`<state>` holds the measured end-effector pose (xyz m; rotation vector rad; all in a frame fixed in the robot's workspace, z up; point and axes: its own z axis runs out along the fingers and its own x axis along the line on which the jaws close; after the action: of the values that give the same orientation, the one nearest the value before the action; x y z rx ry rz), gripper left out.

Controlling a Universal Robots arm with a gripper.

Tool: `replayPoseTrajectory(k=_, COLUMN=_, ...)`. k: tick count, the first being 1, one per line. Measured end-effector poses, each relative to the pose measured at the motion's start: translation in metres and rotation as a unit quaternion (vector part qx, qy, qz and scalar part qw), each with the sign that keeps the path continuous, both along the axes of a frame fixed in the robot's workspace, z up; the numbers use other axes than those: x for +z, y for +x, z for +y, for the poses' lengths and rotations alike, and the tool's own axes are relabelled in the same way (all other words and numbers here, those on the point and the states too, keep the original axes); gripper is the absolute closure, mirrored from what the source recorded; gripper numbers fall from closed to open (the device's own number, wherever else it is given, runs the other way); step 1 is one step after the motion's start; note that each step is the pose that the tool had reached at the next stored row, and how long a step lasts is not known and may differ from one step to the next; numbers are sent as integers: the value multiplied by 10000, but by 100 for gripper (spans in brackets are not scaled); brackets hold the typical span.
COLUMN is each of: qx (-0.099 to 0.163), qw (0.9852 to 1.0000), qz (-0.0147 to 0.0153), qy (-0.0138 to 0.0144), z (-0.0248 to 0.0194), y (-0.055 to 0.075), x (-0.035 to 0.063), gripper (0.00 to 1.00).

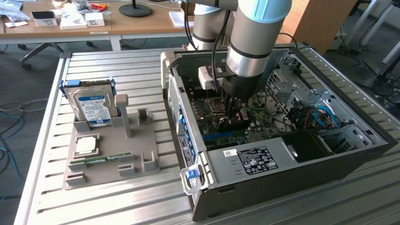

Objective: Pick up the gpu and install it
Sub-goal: 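Insert the gpu into the slot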

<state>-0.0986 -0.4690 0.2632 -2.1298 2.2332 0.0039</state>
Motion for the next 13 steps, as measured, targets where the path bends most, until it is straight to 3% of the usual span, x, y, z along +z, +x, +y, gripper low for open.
replayPoseTrajectory(k=6, qx=-24, qw=10000, qz=1, qy=-50, z=17, y=-1, x=-4, gripper=73)
replayPoseTrajectory(k=7, qx=-26, qw=10000, qz=1, qy=-66, z=18, y=-1, x=-4, gripper=73)
replayPoseTrajectory(k=9, qx=-34, qw=9999, qz=2, qy=-128, z=20, y=-2, x=-7, gripper=73)
replayPoseTrajectory(k=10, qx=-36, qw=9999, qz=1, qy=-139, z=23, y=-1, x=-13, gripper=73)
replayPoseTrajectory(k=13, qx=-40, qw=9999, qz=1, qy=-138, z=23, y=-1, x=-27, gripper=73)
